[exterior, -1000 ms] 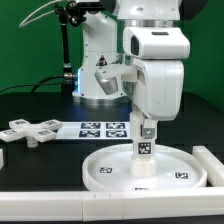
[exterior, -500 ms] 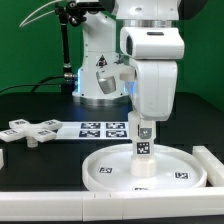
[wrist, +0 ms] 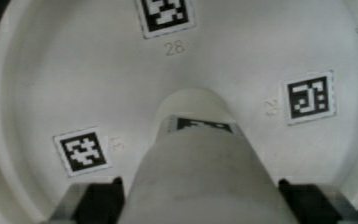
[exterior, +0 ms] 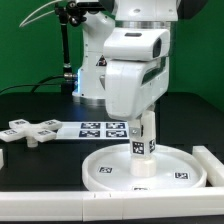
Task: Assemble round table
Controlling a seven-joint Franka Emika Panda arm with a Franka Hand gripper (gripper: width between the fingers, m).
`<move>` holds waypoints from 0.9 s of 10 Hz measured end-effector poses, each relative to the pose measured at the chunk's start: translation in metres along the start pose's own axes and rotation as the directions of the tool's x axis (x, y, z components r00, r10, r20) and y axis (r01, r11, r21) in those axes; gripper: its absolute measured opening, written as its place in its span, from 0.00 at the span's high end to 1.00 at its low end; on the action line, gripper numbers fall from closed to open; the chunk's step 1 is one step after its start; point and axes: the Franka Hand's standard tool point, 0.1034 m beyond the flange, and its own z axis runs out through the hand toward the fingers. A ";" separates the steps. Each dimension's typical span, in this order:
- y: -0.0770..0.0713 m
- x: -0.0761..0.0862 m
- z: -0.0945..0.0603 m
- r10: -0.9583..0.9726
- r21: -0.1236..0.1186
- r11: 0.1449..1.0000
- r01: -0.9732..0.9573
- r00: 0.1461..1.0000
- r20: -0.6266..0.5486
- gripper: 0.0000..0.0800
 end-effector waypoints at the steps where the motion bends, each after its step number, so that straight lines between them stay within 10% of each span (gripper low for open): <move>1: 0.000 0.000 0.000 0.050 0.000 0.999 -0.050 0.999 0.000 0.48; 9: -0.003 0.003 0.001 0.636 0.037 0.772 -0.635 0.771 -0.034 0.48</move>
Offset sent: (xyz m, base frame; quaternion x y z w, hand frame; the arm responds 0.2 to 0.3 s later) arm -0.0031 -0.0013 0.0078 -0.0018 -0.0004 0.2517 0.9678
